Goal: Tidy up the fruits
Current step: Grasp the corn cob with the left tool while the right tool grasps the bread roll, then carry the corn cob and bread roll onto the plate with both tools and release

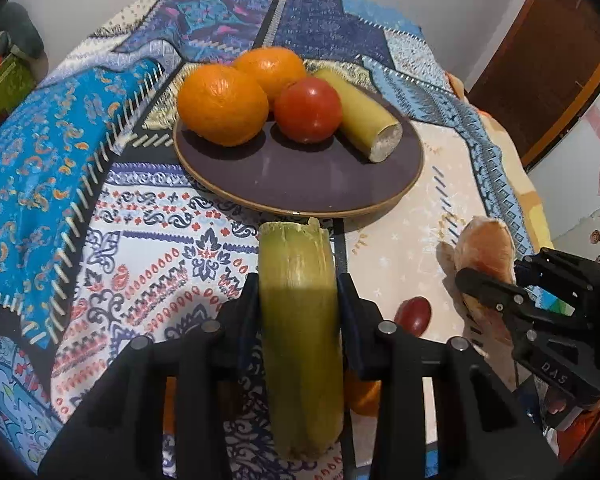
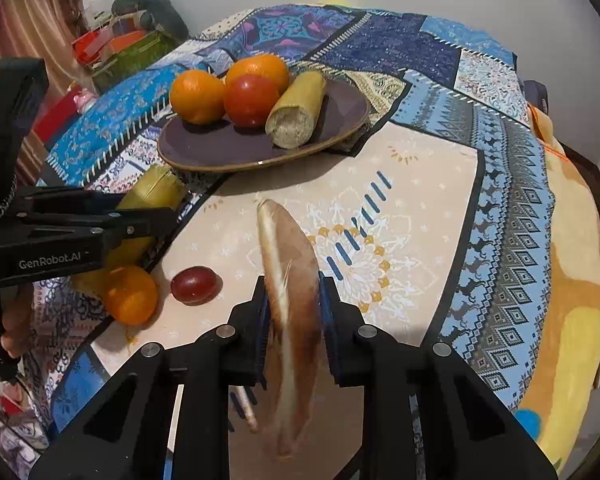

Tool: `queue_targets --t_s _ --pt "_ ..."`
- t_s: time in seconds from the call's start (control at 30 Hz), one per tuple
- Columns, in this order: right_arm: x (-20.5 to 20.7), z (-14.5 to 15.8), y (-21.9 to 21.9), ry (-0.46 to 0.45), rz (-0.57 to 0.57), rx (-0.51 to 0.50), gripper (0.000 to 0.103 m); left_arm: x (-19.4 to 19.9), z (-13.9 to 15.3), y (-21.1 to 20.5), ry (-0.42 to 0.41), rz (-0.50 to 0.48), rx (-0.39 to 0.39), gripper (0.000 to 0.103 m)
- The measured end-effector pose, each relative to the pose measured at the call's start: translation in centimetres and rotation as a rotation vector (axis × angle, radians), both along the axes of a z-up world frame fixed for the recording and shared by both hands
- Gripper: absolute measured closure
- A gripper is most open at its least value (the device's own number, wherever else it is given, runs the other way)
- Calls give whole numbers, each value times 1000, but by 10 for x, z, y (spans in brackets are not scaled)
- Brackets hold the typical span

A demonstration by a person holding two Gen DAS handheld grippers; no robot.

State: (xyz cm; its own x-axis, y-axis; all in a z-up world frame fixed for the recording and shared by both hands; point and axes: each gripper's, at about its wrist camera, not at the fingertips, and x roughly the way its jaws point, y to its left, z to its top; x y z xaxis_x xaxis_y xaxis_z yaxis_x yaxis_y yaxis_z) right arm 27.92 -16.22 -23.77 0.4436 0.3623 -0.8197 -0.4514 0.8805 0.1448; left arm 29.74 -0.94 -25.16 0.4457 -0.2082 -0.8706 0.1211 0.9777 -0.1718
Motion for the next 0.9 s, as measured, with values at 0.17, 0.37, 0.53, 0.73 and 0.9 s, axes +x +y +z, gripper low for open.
queue_targets --t_s 0.17,0.37,0.53,0.73,0.9 --pt "-3 17 -1 -41 -13 18 82 -17 29 1 -84 -8 19 66" --pt "-5 43 4 -107 -30 48 82 -32 64 7 -174 -3 4 66" --pt "1 63 8 -153 -45 80 82 -32 85 8 -229 -3 -12 66" --pt "11 74 17 -181 -48 105 82 -16 93 10 -248 1 -13 66" --pt "23 76 25 -188 -46 118 82 0 89 10 -236 -6 -14 66"
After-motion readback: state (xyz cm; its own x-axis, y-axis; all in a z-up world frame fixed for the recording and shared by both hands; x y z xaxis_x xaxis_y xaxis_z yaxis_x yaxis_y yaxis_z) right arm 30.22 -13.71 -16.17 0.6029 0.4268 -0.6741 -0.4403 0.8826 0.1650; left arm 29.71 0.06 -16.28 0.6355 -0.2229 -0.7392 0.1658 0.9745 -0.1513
